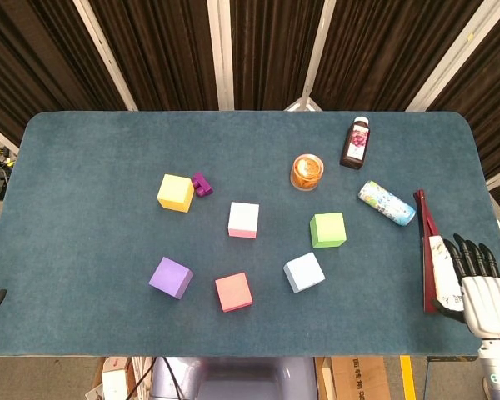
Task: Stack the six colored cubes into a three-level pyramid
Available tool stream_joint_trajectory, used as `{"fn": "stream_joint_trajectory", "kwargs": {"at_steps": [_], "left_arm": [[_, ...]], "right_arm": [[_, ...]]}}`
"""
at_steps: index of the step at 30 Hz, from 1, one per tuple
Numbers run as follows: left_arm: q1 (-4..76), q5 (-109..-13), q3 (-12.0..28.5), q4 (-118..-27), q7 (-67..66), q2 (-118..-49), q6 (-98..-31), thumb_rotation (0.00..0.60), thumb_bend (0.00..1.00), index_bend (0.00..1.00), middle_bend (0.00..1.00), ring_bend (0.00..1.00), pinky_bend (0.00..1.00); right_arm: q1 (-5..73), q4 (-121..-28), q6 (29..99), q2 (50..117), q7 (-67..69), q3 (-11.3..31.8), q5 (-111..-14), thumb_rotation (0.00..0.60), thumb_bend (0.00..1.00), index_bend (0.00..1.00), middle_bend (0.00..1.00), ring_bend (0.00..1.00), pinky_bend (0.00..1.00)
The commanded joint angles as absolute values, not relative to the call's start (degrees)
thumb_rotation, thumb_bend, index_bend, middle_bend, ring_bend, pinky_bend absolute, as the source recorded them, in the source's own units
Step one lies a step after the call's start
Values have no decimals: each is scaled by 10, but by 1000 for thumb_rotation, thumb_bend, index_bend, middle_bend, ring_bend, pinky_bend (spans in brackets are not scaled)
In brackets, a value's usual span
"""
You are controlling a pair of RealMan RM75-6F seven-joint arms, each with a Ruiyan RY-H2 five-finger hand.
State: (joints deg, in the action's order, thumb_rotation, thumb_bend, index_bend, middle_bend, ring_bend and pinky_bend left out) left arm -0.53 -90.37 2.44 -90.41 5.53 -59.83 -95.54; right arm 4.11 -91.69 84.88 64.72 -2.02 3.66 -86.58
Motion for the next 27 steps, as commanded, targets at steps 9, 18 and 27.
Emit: {"fn": "stream_joint_trajectory", "kwargs": {"at_steps": [9,18,27], "left_arm": [[0,-895,29,-909,44,-610,-943,600,305,54,0,0,0],[3,-890,32,-910,23,-618,-939,600,305,54,0,0,0],[7,-878,39,-909,23,-619,-932,600,306,53,0,0,0]], "right_arm": [[155,-1013,675,565,-58,81,-810,600,21,50,32,0,0],[294,-1041,476,566,-127,125,-641,600,21,73,69,0,0],[389,-1012,467,643,-234,130,-493,600,22,109,87,28,0]]}}
